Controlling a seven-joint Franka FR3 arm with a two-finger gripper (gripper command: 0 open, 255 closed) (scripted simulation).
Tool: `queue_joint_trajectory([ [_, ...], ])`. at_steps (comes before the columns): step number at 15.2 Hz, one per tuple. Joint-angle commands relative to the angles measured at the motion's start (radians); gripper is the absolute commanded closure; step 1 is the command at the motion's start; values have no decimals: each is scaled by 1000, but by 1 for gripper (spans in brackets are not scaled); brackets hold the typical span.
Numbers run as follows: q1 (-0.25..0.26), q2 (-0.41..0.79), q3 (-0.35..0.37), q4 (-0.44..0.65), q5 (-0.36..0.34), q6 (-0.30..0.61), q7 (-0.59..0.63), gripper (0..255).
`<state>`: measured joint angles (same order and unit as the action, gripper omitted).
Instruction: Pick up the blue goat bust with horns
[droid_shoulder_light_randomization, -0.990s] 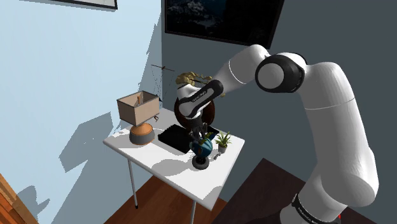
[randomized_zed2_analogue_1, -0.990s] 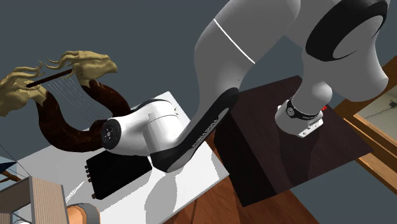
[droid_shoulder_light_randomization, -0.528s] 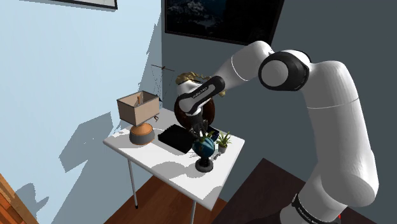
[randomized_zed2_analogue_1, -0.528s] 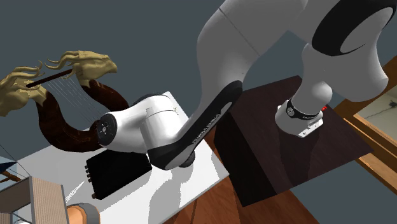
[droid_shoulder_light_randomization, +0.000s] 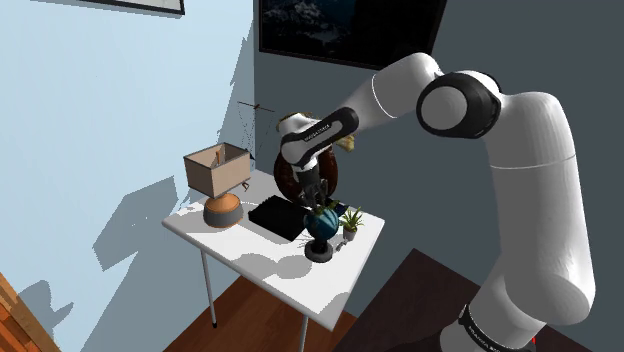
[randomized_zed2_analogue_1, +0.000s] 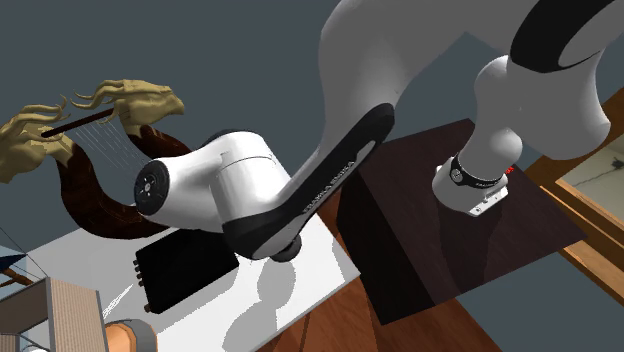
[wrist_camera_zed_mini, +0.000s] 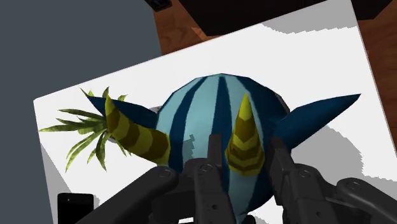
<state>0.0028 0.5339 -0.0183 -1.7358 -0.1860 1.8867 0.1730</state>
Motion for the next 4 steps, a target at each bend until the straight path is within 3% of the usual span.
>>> queue_joint_trajectory([
  [1,1,-21,0,0,1,-19,-2,255],
  [4,1,-29,1,3,1,-31,-4,255],
])
